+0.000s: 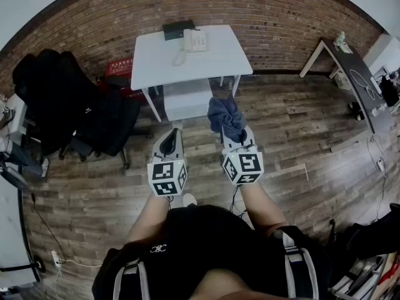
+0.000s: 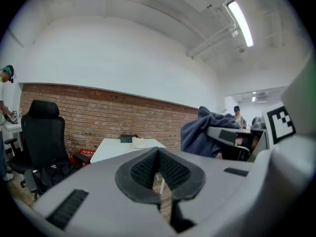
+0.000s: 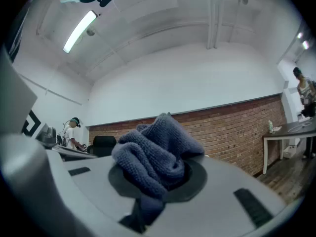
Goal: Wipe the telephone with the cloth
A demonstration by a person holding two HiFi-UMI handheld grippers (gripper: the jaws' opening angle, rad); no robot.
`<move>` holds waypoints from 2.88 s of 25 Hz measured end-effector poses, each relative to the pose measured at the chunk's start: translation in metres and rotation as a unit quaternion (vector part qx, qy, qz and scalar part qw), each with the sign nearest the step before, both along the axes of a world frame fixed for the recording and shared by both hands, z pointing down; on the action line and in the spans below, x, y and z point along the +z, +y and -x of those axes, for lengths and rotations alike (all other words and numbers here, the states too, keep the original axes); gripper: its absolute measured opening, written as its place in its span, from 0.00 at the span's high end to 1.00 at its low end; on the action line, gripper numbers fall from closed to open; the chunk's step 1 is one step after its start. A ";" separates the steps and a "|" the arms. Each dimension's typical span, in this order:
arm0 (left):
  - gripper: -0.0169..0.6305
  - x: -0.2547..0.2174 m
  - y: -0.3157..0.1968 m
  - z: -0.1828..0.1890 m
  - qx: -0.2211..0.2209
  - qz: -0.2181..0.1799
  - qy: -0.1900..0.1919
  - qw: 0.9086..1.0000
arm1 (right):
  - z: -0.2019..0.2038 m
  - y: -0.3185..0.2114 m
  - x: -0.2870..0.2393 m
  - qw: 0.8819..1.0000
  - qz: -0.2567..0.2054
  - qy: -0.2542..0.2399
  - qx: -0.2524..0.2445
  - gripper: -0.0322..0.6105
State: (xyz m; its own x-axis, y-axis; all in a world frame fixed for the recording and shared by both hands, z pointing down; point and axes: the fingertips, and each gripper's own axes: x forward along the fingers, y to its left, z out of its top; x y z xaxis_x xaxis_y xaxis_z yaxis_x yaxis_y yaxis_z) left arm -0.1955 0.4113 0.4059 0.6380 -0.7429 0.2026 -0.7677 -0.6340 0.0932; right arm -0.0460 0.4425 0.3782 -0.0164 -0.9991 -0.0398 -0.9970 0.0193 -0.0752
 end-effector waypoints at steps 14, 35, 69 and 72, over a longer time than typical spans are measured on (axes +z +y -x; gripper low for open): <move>0.99 0.000 -0.050 0.019 0.005 0.000 0.019 1.000 | 0.019 -0.043 0.009 1.000 0.012 -0.004 0.010 0.87; 0.99 0.026 -0.135 0.000 0.041 0.015 -0.005 0.999 | 0.003 -0.127 0.036 0.999 0.023 -0.015 0.037 0.87; 0.99 0.034 -0.423 -0.204 -0.012 0.036 -0.012 0.999 | -0.190 -0.436 0.051 0.996 0.045 -0.025 -0.068 0.87; 0.99 0.037 -0.440 -0.213 -0.023 0.039 -0.008 0.999 | -0.200 -0.453 0.054 0.995 0.044 -0.023 -0.087 0.87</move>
State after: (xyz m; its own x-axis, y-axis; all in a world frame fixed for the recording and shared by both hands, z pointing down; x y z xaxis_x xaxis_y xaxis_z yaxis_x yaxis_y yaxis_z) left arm 0.0172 -0.0290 0.4432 0.5992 -0.7537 0.2701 -0.7982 -0.5887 0.1281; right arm 0.1541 -0.0110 0.4319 -0.1893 -0.9810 0.0427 -0.9747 0.1825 -0.1290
